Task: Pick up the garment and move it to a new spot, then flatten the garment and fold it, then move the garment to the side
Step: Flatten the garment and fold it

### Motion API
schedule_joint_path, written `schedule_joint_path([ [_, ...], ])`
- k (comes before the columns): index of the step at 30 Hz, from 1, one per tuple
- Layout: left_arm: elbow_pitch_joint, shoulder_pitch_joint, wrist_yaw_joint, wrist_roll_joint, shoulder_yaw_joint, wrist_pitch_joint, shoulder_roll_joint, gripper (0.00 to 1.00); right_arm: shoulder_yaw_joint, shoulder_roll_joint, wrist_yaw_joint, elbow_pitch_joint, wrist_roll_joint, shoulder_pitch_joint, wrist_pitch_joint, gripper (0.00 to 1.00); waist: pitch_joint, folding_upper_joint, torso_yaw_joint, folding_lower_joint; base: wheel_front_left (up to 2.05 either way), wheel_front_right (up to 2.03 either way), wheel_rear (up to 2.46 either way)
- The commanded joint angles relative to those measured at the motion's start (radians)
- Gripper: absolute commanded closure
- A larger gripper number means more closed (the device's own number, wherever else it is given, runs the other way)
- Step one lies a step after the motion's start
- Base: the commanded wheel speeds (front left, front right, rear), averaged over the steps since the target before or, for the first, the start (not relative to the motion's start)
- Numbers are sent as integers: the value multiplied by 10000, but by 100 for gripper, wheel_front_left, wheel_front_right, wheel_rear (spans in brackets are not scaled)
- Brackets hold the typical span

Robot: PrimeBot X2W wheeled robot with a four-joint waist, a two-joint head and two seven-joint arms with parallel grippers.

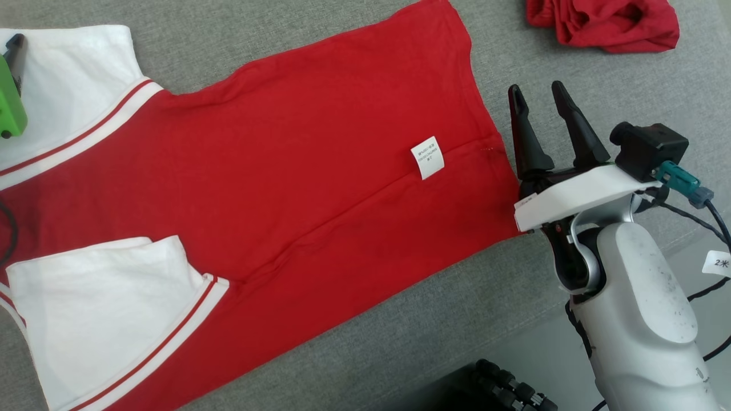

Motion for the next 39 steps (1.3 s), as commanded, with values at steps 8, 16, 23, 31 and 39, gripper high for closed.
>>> schedule_joint_path([
  [8, 134, -206, -160, -105, -212, -134, -271, 100, 170, -9, -14, 10, -800, -1002, 603, 0, -129, 0, 340, 0, 0, 0, 0],
  [16, -12, -607, -467, -225, -604, -639, -1010, 100, 101, -122, -14, 1204, -1976, -2777, 2239, 0, -460, 0, 1182, 0, 0, 0, 0],
  [23, -386, -801, -804, -527, -944, -1061, -1735, 100, 291, -909, -16, 3306, -2726, -4198, 3729, 0, -744, 0, 2180, 0, 0, 0, 0],
  [31, -616, -461, -924, -731, -1119, -1322, -2002, 100, 645, -1553, -16, 4381, -2662, -4540, 4597, 12, -1010, 0, 2701, 0, 0, 0, 0],
  [39, -647, -297, -866, -821, -1060, -1571, -2036, 100, 404, -1574, -16, 4960, -2203, -4655, 4536, 100, -1109, 0, 2798, 0, 0, 0, 0],
])
